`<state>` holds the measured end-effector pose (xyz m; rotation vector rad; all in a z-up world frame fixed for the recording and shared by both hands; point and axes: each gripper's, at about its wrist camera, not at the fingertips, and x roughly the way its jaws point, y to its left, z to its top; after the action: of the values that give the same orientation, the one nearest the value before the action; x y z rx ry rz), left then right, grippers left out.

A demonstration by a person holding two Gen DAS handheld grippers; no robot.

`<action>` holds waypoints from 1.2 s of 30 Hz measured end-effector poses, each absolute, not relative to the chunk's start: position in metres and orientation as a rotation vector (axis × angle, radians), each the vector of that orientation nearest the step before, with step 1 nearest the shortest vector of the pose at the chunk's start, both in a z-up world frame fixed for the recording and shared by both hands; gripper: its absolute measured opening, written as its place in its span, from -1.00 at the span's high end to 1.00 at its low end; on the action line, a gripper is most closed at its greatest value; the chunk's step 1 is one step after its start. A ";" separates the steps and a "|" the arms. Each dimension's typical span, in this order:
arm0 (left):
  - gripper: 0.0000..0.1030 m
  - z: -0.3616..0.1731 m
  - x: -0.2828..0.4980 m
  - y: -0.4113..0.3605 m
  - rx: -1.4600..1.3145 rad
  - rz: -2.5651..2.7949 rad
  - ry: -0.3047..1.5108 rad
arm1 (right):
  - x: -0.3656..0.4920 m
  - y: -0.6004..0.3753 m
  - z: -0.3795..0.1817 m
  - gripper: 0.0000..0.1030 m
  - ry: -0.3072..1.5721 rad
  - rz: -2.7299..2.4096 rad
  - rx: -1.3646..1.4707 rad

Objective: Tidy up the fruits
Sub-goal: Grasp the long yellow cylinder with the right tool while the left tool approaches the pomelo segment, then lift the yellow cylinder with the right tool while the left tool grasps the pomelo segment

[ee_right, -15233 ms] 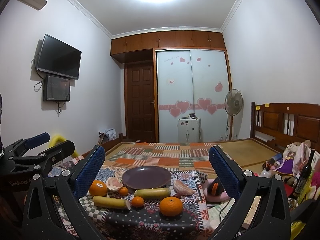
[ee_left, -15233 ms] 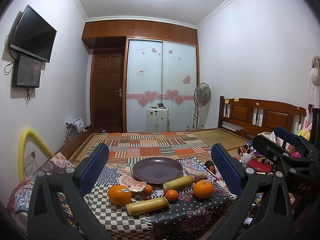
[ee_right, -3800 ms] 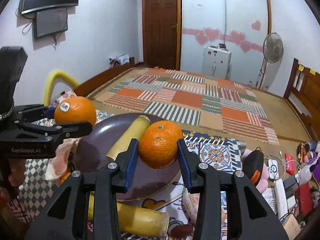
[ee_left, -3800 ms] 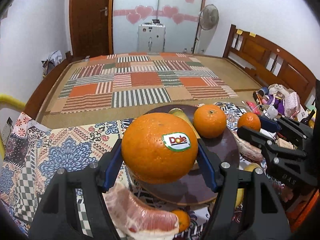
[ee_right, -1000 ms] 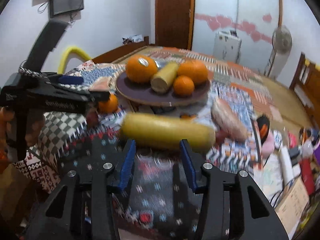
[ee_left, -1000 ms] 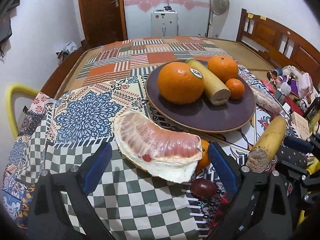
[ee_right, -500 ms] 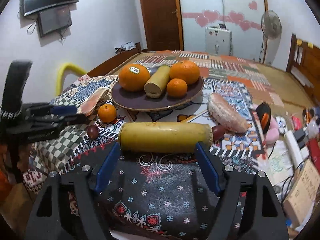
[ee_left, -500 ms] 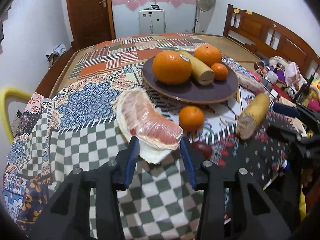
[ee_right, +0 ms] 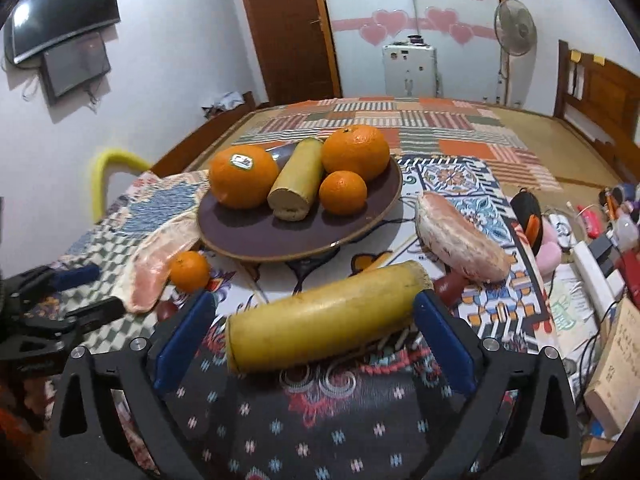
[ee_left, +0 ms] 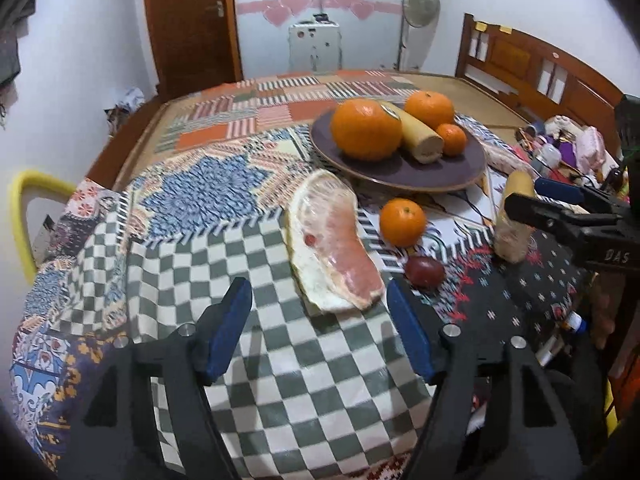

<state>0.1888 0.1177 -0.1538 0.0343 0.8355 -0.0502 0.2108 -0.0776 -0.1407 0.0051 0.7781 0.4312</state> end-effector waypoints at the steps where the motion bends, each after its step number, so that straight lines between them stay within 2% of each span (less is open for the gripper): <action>1: -0.36 -0.154 0.191 0.118 0.027 -0.052 0.838 | 0.213 -0.075 -0.141 -0.93 0.782 0.421 -0.008; 4: -0.37 -0.157 0.200 0.120 -0.001 -0.062 0.853 | 0.218 -0.066 -0.145 -0.92 0.808 0.413 -0.047; 6: -0.37 -0.162 0.208 0.118 0.005 -0.061 0.873 | 0.219 -0.064 -0.149 -0.79 0.820 0.414 -0.066; 8: -0.37 -0.168 0.213 0.116 0.004 -0.059 0.886 | 0.216 -0.066 -0.151 -0.48 0.815 0.409 -0.103; 12: -0.37 -0.176 0.223 0.116 -0.028 -0.057 0.916 | 0.210 -0.080 -0.150 -0.15 0.829 0.453 -0.100; 14: -0.37 -0.177 0.226 0.116 -0.030 -0.050 0.912 | 0.208 -0.090 -0.149 0.10 0.844 0.473 -0.087; 17: -0.33 -0.178 0.228 0.115 -0.029 -0.045 0.908 | 0.203 -0.100 -0.148 0.26 0.848 0.495 -0.102; 20: -0.06 -0.176 0.226 0.113 -0.020 -0.057 0.907 | 0.197 -0.108 -0.146 0.30 0.852 0.514 -0.118; 30: -0.02 -0.173 0.197 0.123 -0.017 -0.080 0.963 | 0.184 -0.119 -0.142 0.32 0.875 0.541 -0.160; 36: -0.07 -0.171 0.196 0.124 0.000 -0.092 0.988 | 0.185 -0.114 -0.133 0.32 0.855 0.547 -0.204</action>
<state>0.1959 0.1244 -0.1714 0.0002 0.9878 -0.0919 0.1849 -0.1145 -0.1328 -0.2044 0.8549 0.5467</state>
